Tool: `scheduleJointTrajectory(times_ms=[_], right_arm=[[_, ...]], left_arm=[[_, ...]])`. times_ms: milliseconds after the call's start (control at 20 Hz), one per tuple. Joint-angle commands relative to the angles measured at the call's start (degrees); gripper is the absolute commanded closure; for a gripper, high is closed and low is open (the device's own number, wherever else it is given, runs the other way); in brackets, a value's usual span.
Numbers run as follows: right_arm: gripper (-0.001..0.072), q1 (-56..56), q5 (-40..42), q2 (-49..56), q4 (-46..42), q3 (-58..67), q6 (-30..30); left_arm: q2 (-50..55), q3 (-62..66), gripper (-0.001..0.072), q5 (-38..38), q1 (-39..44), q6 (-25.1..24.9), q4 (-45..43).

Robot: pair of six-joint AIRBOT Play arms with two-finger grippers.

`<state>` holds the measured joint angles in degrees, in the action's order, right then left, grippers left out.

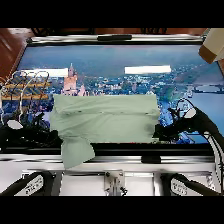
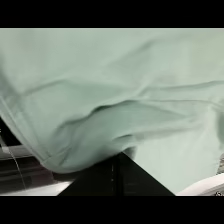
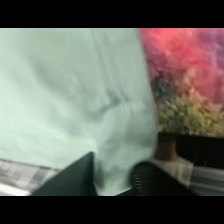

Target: Fold the shirts.

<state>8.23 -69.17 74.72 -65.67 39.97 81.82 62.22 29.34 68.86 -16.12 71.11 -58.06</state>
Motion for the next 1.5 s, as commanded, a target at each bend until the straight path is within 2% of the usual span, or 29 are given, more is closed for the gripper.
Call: scheduleJointTrajectory(times_ms=[0,100,200,400,550,750,1000,1050,1100,1150,1200,1250,1300,1350,1400,1450], right_arm=[[0.0633,-3.10,2.54,0.07,0.42,0.04,1.77],[0.0641,-2.93,0.24,-0.39,0.76,1.31,1.01],[0.0642,-2.93,-1.03,-1.95,0.44,5.05,-2.67],[0.0645,-3.96,5.33,-2.32,-2.62,15.80,-0.35],[0.0646,-6.10,10.12,3.45,-5.75,25.00,2.27],[0.0645,-6.56,10.75,14.56,-7.72,35.69,5.66],[0.0641,-6.56,11.56,23.34,-5.44,39.95,8.07],[0.0624,-6.56,11.54,24.46,-3.85,39.95,8.04],[0.0513,-6.56,11.58,25.18,-2.47,39.95,8.04],[0.0252,-6.54,11.47,25.46,-1.01,39.95,7.87],[0.0182,-6.49,10.67,25.27,-0.90,40.09,6.45],[0.0181,-6.01,9.09,24.83,-2.78,40.52,6.21],[0.0182,-5.42,7.67,24.13,-5.07,40.68,6.27],[0.0155,-4.63,6.67,23.39,-6.82,40.68,6.73],[0.0087,-3.65,5.73,23.04,-7.10,40.68,6.88],[0.0086,-2.71,4.76,23.17,-6.62,40.68,6.88]], left_arm=[[-0.09,2.54,0.0668,0.42,-0.04,-0.26,0.07],[-0.09,5.51,0.0669,1.42,-0.04,-2.49,0.07],[-0.09,11.58,0.0669,3.43,-0.48,-4.46,0.02],[2.45,25.57,0.0670,2.91,0.22,-4.26,0.04],[11.69,36.24,0.0670,2.56,1.51,-1.79,0.07],[25.83,49.51,0.0670,4.02,1.66,2.40,0.33],[37.00,55.87,0.0669,2.49,2.71,3.67,2.91],[38.10,55.89,0.0668,1.86,2.69,4.70,3.32],[39.04,55.89,0.0664,1.88,2.69,5.11,3.32],[39.52,55.89,0.0579,2.21,2.69,5.11,3.34],[39.60,55.89,0.0331,2.69,2.64,5.09,3.32],[39.43,55.95,0.0102,3.30,2.54,5.07,3.32],[39.30,56.39,0.0068,4.74,2.27,4.92,3.26],[39.30,57.13,0.0068,6.47,2.10,4.74,3.26],[39.30,57.94,0.0068,8.07,1.95,4.61,3.28],[39.17,58.55,0.0069,9.18,1.97,4.61,3.28]])
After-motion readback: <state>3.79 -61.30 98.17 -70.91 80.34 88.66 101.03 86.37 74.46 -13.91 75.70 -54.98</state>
